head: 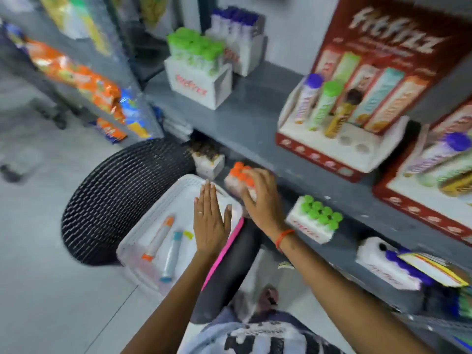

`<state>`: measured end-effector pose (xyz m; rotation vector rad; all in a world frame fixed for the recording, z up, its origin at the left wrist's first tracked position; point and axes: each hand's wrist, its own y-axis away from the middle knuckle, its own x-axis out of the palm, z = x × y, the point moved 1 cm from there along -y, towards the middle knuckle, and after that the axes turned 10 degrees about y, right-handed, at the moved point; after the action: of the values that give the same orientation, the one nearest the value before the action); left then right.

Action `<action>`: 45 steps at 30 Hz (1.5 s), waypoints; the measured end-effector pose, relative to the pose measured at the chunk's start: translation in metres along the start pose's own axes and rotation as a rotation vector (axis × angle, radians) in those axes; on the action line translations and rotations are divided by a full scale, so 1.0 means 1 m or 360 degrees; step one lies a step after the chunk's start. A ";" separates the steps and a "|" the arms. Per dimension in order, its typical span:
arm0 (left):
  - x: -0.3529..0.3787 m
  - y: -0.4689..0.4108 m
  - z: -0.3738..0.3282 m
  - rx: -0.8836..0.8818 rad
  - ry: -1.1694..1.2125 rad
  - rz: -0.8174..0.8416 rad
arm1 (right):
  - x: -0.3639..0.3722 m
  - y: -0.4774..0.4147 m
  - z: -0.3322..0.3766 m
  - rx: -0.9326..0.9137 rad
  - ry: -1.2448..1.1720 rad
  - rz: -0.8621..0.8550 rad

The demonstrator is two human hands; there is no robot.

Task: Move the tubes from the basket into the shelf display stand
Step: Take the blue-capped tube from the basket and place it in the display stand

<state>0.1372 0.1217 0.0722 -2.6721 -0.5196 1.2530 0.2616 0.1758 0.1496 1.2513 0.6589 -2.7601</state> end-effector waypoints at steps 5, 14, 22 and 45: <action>-0.041 0.083 0.105 -0.0615 -0.0199 -0.0081 | 0.128 0.051 0.027 -0.0098 0.0083 0.0964; -0.054 0.151 0.188 -0.1197 -0.0464 0.0181 | 0.234 0.123 0.065 -0.0874 0.0564 0.2084; -0.051 0.149 0.188 -0.1244 -0.0572 0.0289 | 0.225 0.129 0.061 -0.1558 0.0888 0.1470; 0.056 -0.096 -0.082 0.0234 -0.0031 0.0253 | -0.206 -0.030 -0.036 0.0347 0.0413 -0.0170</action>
<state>0.2093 0.2330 0.1107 -2.6227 -0.2114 1.3033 0.4198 0.1895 0.2885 1.6875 0.4587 -2.8450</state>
